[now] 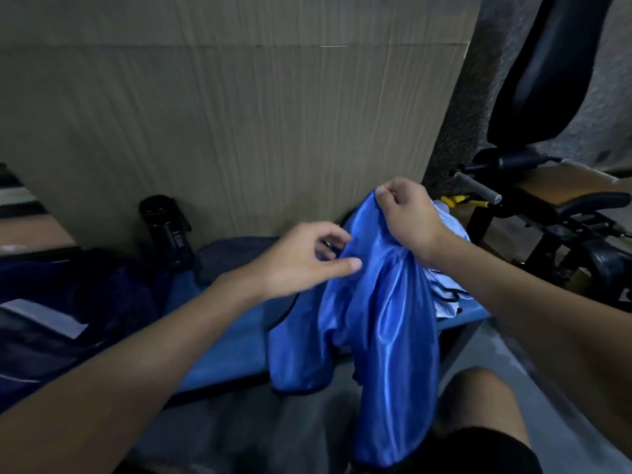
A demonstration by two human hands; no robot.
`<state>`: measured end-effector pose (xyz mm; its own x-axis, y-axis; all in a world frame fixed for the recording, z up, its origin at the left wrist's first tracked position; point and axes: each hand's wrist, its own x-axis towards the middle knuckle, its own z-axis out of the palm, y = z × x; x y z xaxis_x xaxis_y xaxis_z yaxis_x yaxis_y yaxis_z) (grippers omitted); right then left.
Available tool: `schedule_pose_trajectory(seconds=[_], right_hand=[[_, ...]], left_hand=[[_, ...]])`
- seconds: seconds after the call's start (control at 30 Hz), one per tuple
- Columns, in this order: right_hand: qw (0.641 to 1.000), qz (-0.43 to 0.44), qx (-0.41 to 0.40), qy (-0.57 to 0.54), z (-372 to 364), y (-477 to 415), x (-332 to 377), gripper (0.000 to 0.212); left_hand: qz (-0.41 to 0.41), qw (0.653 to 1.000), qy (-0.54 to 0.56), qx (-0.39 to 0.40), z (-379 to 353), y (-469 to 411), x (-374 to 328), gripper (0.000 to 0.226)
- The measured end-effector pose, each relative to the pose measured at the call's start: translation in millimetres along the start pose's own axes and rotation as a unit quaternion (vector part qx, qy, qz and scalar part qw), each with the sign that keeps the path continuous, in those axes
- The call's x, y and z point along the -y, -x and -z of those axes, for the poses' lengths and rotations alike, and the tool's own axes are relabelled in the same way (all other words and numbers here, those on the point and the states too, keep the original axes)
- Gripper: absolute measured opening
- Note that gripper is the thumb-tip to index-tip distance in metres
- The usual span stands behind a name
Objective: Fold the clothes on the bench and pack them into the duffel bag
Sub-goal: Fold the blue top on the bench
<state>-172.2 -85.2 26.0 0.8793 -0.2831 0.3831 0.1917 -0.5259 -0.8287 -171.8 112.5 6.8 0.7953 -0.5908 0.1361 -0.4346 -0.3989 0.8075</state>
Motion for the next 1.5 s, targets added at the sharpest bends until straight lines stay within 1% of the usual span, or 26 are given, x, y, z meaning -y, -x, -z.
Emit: schedule_pose_trajectory(seconds=[0.03,0.07,0.13,0.17,0.23,0.3,0.37,0.43,0.5,0.57,0.63,0.73,0.8,0.87,0.93,1.0,1.07,1.13,1.2,1.27,1.3,1.37,1.43,1.47,1.5], right_hand=[[1.0,0.001,0.004,-0.002,-3.1,0.7,4.8,0.017],[1.0,0.002,0.009,-0.006,-4.9,1.1,8.5,0.017],[1.0,0.006,0.018,-0.014,-4.9,1.0,13.4,0.017],[1.0,0.005,0.021,-0.017,-3.6,0.8,15.1,0.017],[1.0,0.0,0.02,-0.018,0.2,0.7,16.4,0.017],[1.0,-0.007,0.011,-0.013,3.7,0.6,15.6,0.017],[1.0,-0.01,0.002,-0.005,6.1,-1.1,15.7,0.016],[1.0,-0.014,-0.005,-0.004,8.0,-4.9,15.5,0.016],[1.0,-0.018,-0.011,-0.008,9.4,-8.5,16.1,0.016],[1.0,-0.014,-0.01,-0.004,10.2,-10.3,15.5,0.017],[1.0,-0.006,-0.012,0.007,11.4,-10.6,13.2,0.017],[0.999,-0.022,-0.025,0.023,15.6,-12.5,5.5,0.015],[0.998,-0.04,-0.003,0.044,20.1,-13.9,1.4,0.019],[0.996,-0.039,0.03,0.079,23.1,-11.8,1.0,0.024],[0.995,-0.004,0.028,0.091,24.1,-4.1,6.6,0.023],[0.998,0.032,0.028,0.041,22.2,10.7,14.9,0.019],[0.997,0.063,0.044,-0.026,19.1,28.8,21.2,0.024],[0.992,0.09,0.075,-0.055,16.8,44.6,24.9,0.033],[0.989,0.098,0.105,-0.023,13.5,51.9,24.4,0.033],[0.987,0.118,0.108,0.035,10.7,51.5,19.7,0.02],[0.985,0.127,0.101,0.052,10.4,50.3,17.7,0.017],[0.987,0.124,0.088,0.049,13.2,46.3,14.7,0.016],[0.993,0.099,0.063,0.021,19.6,40.6,14.8,0.014],[0.996,0.081,0.046,-0.005,23.2,37.5,16.5,0.015],[0.997,0.062,0.031,-0.034,27.0,34.4,18.6,0.016]], left_hand=[[0.001,1.0,0.006,-0.003,-5.9,1.6,-1.2,0.035],[0.0,1.0,0.017,-0.021,-9.9,1.5,-0.8,0.03],[-0.012,0.997,0.033,-0.067,-11.9,1.3,-0.5,0.011],[-0.018,0.996,0.037,-0.079,-11.1,1.1,1.1,0.01],[-0.023,0.995,0.042,-0.085,-10.1,0.7,2.6,0.013],[-0.021,0.995,0.065,-0.068,-11.8,3.3,-4.1,0.004],[-0.014,0.995,0.08,-0.056,-17.4,4.4,-13.1,0.018],[-0.019,0.998,0.023,-0.054,-22.7,3.5,-19.4,0.024],[-0.025,0.998,-0.045,-0.041,-26.0,2.2,-20.8,0.024],[-0.023,0.996,-0.072,-0.037,-29.1,1.5,-16.7,0.03],[-0.015,0.996,-0.073,-0.055,-30.9,0.1,-13.4,0.036],[0.004,0.996,-0.01,-0.09,-29.4,-5.7,-16.4,0.029],[0.021,0.991,0.056,-0.119,-24.2,-10.6,-26.6,0.024],[0.04,0.98,0.119,-0.157,-16.8,-14.7,-39.6,0.02],[0.051,0.968,0.153,-0.191,-8.2,-18.6,-49.6,0.019],[0.059,0.96,0.171,-0.213,-0.9,-21.8,-55.8,0.022],[0.07,0.946,0.218,-0.229,3.7,-23.0,-60.8,0.024],[0.074,0.933,0.251,-0.246,6.8,-22.9,-65.3,0.025],[0.068,0.928,0.262,-0.256,9.1,-22.4,-69.3,0.024],[0.069,0.923,0.278,-0.256,11.7,-20.2,-73.7,0.016],[0.071,0.922,0.287,-0.252,12.8,-18.6,-74.8,0.013],[0.073,0.927,0.274,-0.246,14.7,-17.2,-70.6,0.013],[0.055,0.94,0.222,-0.255,16.0,-18.3,-59.0,0.016],[0.042,0.948,0.19,-0.252,16.4,-19.4,-50.6,0.022],[0.038,0.96,0.157,-0.229,16.3,-19.9,-41.8,0.034]])
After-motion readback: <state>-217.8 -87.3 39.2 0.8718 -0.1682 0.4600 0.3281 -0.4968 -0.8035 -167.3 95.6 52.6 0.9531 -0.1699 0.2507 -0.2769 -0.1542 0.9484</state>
